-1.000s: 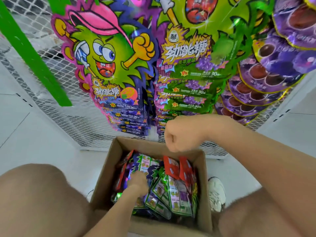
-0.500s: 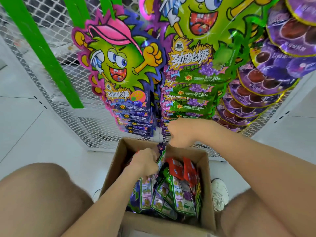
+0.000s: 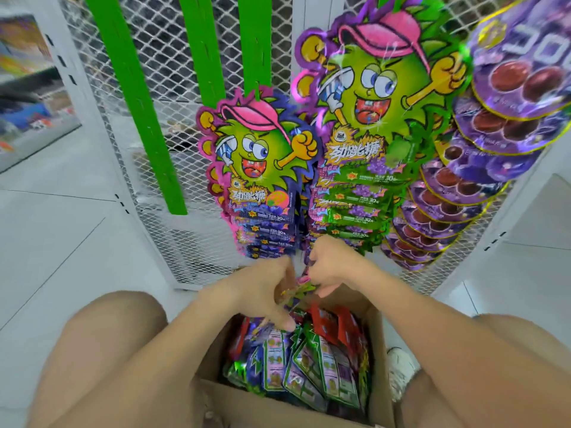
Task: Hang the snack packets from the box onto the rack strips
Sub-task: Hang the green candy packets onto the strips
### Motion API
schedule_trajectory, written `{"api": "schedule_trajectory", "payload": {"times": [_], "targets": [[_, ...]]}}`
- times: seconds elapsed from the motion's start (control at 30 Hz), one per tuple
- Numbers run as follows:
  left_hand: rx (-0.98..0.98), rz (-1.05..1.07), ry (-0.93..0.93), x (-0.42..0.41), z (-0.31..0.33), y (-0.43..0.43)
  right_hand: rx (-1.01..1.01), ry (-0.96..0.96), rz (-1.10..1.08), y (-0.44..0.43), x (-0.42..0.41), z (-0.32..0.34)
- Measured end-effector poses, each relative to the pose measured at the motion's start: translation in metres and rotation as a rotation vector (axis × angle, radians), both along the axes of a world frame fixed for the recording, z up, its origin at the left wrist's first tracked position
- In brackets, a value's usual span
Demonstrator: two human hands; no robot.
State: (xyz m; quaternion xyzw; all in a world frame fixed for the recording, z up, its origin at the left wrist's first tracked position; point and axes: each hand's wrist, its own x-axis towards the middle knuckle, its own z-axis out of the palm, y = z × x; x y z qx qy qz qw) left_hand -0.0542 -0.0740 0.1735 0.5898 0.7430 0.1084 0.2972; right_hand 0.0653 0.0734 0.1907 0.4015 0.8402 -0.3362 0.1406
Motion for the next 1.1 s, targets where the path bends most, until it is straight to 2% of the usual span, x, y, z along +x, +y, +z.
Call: {"api": "schedule_trajectory", "payload": {"times": [0.07,0.13,0.2,0.27,0.33,0.43,0.5,0.63,0.73,0.8,0.87,0.93,1.0,1.1], "targets": [[0.097,0.119,-0.028,-0.014,0.006,-0.005,0.051,0.004,0.097,0.003,0.003,0.014],[0.123,0.204,-0.028,-0.027,0.01,-0.009,-0.055,0.039,0.218,0.007,0.008,0.028],[0.083,0.166,0.027,-0.036,0.016,-0.011,-0.187,0.074,0.327,0.01,0.011,0.038],[0.062,0.15,0.066,-0.039,0.028,-0.014,-0.214,0.12,0.359,0.013,0.013,0.045],[0.11,0.21,-0.046,-0.043,0.038,-0.017,-0.204,0.178,0.35,0.017,0.015,0.053],[0.234,0.388,-0.403,-0.047,0.053,-0.019,-0.186,0.231,0.329,0.018,0.017,0.067],[0.31,0.44,-0.49,-0.047,0.063,-0.016,-0.075,0.327,0.332,0.016,0.016,0.073],[0.473,0.417,-0.495,-0.041,0.09,-0.007,0.017,0.659,0.321,0.006,0.007,0.089],[0.652,0.388,-0.378,-0.042,0.121,0.001,0.144,0.834,0.277,0.005,-0.001,0.108],[0.837,0.411,-0.28,-0.04,0.14,0.012,0.313,0.892,0.24,0.006,-0.006,0.123],[1.067,0.524,-0.186,-0.041,0.155,0.026,0.491,0.967,0.177,0.004,-0.01,0.142],[1.218,0.652,-0.118,-0.044,0.169,0.037,0.594,1.118,0.084,-0.001,-0.013,0.162],[1.258,0.702,-0.15,-0.051,0.185,0.047,0.715,1.226,0.034,-0.007,-0.018,0.178],[1.217,0.715,-0.262,-0.062,0.202,0.057,0.878,1.298,0.052,-0.004,-0.03,0.19]]}}
